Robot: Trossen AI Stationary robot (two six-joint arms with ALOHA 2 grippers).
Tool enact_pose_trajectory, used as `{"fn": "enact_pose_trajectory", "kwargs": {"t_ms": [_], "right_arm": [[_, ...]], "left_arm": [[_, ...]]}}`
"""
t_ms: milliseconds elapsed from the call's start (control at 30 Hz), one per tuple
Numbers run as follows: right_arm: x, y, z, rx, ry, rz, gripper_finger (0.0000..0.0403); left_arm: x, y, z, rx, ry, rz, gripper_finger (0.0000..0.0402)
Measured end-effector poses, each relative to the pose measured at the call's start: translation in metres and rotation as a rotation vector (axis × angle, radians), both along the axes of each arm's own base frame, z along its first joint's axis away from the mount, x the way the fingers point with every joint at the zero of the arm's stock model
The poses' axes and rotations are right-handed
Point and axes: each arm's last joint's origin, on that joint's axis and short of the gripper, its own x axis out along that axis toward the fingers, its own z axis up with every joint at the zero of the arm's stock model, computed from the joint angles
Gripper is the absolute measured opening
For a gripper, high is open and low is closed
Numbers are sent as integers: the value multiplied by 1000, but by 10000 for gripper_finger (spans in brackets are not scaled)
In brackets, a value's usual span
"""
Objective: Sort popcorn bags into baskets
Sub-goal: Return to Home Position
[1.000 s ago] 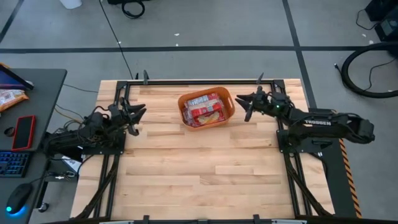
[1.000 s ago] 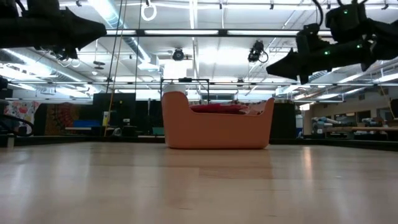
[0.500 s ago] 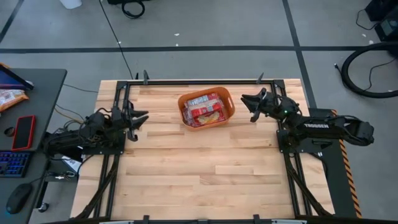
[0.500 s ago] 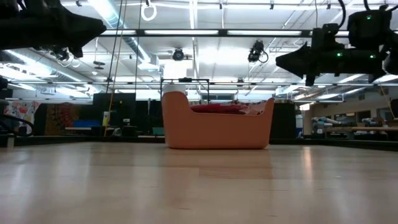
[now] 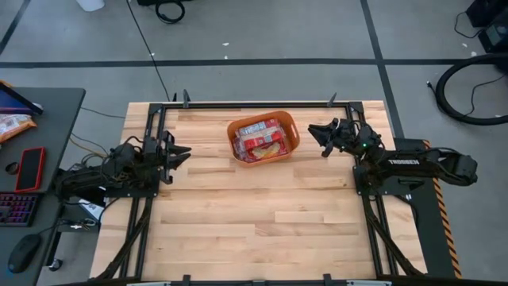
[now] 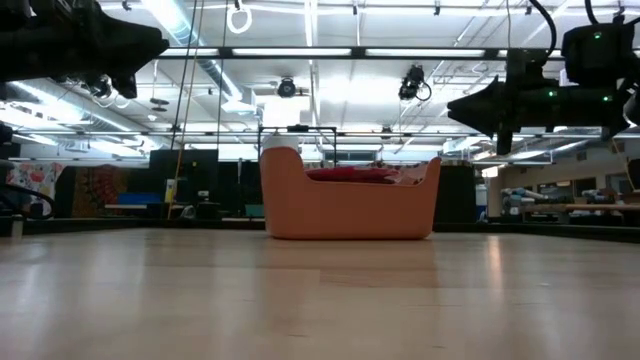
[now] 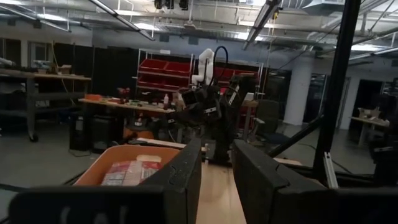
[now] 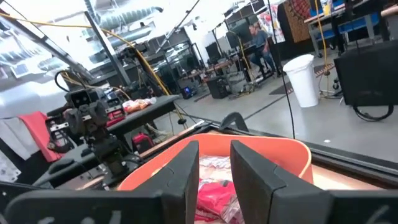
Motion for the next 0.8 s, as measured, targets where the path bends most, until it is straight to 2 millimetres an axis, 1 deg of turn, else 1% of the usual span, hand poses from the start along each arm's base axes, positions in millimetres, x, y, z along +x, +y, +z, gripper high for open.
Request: {"fn": "enact_pose_trajectory", "kwargs": {"t_ms": [800], "right_arm": [[0, 0, 0, 1, -1, -2, 96]], "left_arm": [[0, 0, 0, -6, -3, 0, 94]]}}
